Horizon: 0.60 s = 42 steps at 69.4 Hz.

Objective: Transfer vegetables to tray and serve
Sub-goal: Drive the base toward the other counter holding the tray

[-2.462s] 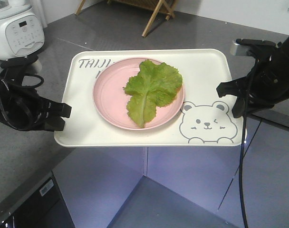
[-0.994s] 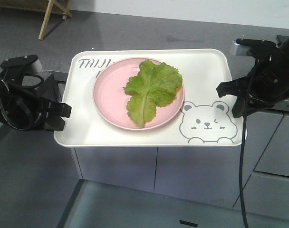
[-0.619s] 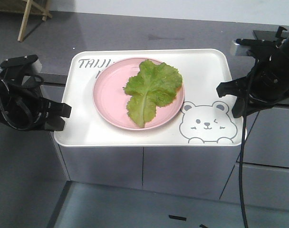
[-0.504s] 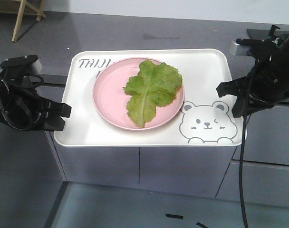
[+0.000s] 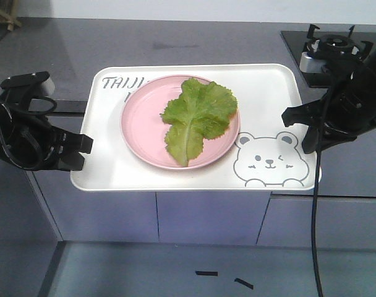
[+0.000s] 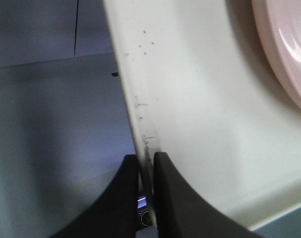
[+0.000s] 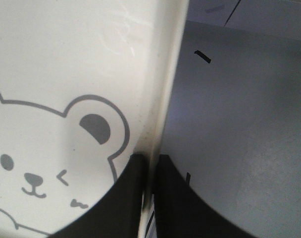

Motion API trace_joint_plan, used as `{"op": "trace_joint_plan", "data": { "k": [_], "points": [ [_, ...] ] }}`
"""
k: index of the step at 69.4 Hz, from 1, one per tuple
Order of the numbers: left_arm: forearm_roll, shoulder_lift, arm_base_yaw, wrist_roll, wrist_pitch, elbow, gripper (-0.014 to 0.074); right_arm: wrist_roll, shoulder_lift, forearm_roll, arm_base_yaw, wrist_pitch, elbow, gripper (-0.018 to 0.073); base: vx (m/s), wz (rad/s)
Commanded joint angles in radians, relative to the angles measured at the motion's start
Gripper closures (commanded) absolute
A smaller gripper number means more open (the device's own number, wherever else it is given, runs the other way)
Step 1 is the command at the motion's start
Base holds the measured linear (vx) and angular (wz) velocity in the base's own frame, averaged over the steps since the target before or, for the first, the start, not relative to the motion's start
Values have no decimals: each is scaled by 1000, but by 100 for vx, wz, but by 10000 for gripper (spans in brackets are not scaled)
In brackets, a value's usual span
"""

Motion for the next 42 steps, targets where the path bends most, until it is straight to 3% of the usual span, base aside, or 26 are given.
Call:
{"op": "trace_joint_plan", "data": {
  "k": [1, 42],
  "points": [
    [-108, -43, -14, 28, -39, -30, 602, -28, -50, 77, 8, -43, -25, 565, -5, -20],
    [-108, -43, -14, 28, -39, -30, 602, -28, -50, 77, 8, -43, -25, 565, -1, -5]
  ]
}}
